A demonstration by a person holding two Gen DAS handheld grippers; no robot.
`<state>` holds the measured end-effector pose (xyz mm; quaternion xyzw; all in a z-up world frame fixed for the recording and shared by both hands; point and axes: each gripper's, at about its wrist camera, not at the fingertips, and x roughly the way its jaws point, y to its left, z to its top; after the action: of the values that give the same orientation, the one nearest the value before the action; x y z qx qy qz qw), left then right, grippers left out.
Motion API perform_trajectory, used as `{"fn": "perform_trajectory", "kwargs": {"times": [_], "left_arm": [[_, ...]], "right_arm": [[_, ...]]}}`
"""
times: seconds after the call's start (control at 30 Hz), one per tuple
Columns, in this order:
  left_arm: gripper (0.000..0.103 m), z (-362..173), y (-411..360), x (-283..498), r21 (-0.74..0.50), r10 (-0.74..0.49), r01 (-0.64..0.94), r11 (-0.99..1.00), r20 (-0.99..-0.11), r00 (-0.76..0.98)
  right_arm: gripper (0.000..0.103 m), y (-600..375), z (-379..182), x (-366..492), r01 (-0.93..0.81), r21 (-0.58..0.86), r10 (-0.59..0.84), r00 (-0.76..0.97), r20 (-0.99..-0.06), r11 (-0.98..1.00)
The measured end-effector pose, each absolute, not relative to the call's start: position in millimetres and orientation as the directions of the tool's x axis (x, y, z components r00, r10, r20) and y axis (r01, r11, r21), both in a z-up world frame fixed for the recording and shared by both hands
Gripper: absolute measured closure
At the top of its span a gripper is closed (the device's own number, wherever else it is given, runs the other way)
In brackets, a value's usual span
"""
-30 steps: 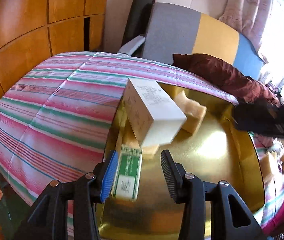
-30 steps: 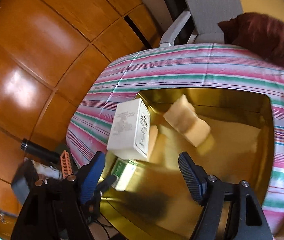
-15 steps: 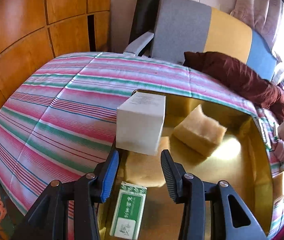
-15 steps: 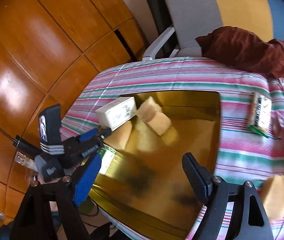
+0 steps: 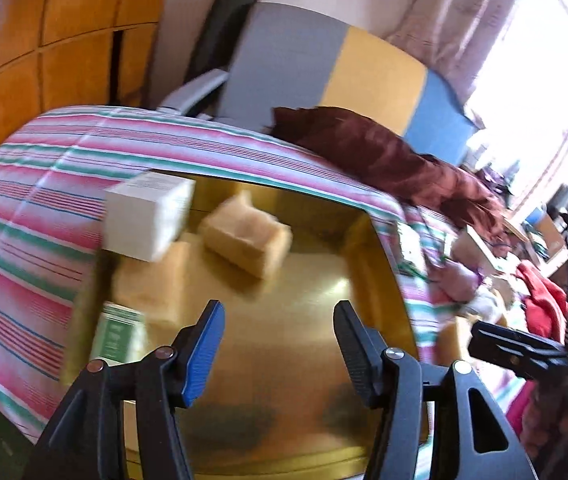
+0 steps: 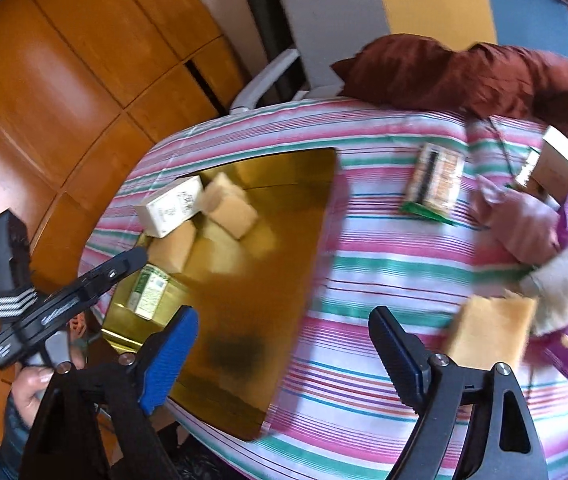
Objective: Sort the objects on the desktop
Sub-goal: 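Move both tools back to the pile of objects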
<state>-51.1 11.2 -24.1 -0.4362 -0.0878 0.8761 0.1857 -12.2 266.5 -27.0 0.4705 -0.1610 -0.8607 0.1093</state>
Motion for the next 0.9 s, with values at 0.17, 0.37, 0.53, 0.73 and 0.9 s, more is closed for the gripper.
{"fn": "perform_trajectory", "kwargs": {"times": [0.17, 0.37, 0.53, 0.73, 0.9], "left_arm": [[0.045, -16.4, 48.0, -36.6, -0.319, 0.455, -0.333, -0.887, -0.727, -0.514], [0.045, -12.5, 93.0, -22.3, -0.308, 0.501, -0.431, -0.848, -0.730, -0.464], [0.045, -14.0, 138.9, -9.2, -0.292, 0.535, -0.524, -0.800, -0.743, -0.402], [0.039, -23.1, 194.1, 4.0, -0.275, 0.549, -0.605, -0.747, -0.768, -0.328], [0.031, -42.5, 228.2, 3.0, -0.293, 0.541, -0.610, -0.736, -0.797, -0.269]], "right_arm": [[0.013, 302.7, -24.5, 0.4, -0.015, 0.356, -0.291, -0.547, -0.785, -0.934], [0.011, 363.8, -17.8, 21.0, -0.117, 0.334, -0.211, -0.574, -0.791, -0.935], [0.011, 415.7, -6.9, 37.0, -0.214, 0.322, -0.137, -0.598, -0.790, -0.922], [0.010, 462.6, 3.1, 42.1, -0.293, 0.315, -0.075, -0.614, -0.786, -0.903], [0.010, 487.7, 5.3, 34.4, -0.320, 0.289, -0.035, -0.613, -0.789, -0.902]]}}
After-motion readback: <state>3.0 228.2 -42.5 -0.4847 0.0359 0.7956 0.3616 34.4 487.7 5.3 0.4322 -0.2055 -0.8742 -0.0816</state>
